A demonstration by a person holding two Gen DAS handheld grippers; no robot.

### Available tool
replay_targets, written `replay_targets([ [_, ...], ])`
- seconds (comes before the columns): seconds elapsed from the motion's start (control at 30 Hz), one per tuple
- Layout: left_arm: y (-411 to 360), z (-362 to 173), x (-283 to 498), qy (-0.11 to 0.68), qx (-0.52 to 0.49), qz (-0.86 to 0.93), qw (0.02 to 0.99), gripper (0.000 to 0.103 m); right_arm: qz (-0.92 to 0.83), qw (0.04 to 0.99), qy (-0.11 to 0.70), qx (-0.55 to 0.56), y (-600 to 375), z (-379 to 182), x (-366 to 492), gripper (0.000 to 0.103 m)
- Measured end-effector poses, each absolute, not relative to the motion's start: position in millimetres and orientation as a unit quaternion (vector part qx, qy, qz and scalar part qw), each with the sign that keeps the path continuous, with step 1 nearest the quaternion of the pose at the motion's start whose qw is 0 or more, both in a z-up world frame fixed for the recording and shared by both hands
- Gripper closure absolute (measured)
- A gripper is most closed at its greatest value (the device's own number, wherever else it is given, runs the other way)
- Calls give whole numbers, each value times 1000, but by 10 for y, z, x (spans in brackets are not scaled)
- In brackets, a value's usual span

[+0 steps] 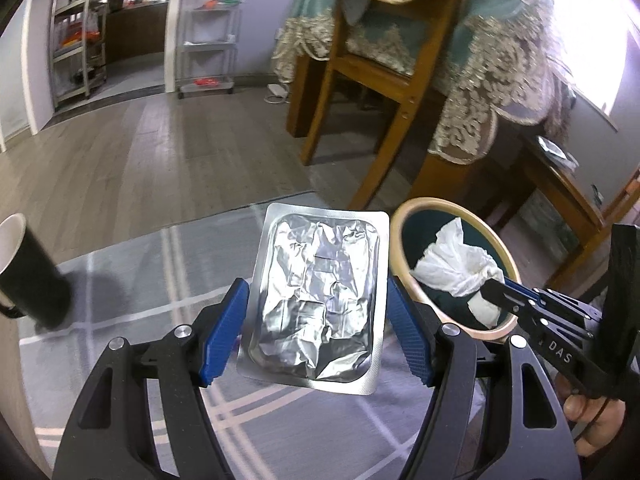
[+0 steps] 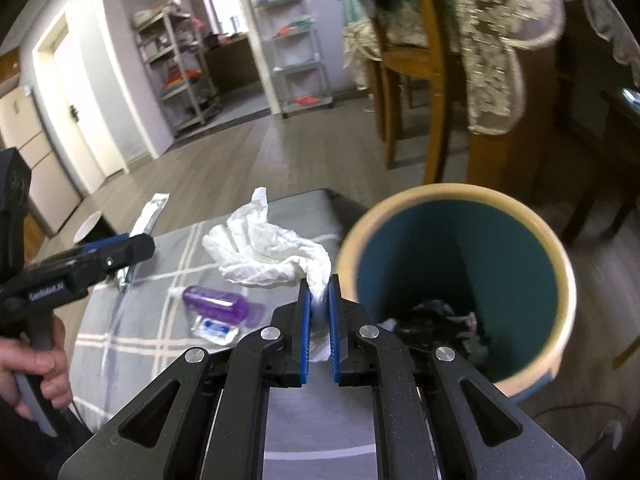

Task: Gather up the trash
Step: 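Lift the foil tray and tissue and carry both over the trash bin, then open the right tool to drop the tissue while the left tool drops the foil tray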

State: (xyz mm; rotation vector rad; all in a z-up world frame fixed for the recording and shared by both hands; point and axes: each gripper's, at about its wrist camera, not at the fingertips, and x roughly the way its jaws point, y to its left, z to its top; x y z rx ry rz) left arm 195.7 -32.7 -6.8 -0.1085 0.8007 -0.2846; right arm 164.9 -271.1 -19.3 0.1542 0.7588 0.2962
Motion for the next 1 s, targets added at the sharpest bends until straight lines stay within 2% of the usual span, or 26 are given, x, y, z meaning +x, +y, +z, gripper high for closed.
replay_targets([
  [0.33, -926, -79, 2053, 392, -31, -184, 901, 34, 83, 915, 381, 108, -3276, -302, 1697, 94],
  [0.73, -1390, -156, 2126, 402, -21, -224, 888, 34, 25, 890, 432, 142, -3592, -584, 1850, 91],
  [0.83, -1503, -185, 2153, 404, -15, -235, 884, 34, 21, 888, 437, 143, -3625, -598, 1841, 75],
  [0.9, -1568, -210, 2175, 407, -13, -241, 881, 34, 16, 889, 434, 147, -3665, -585, 1820, 58],
  [1.0, -1696, -261, 2219, 412, -11, -252, 876, 34, 7, 889, 427, 161, -3755, -573, 1779, 50],
])
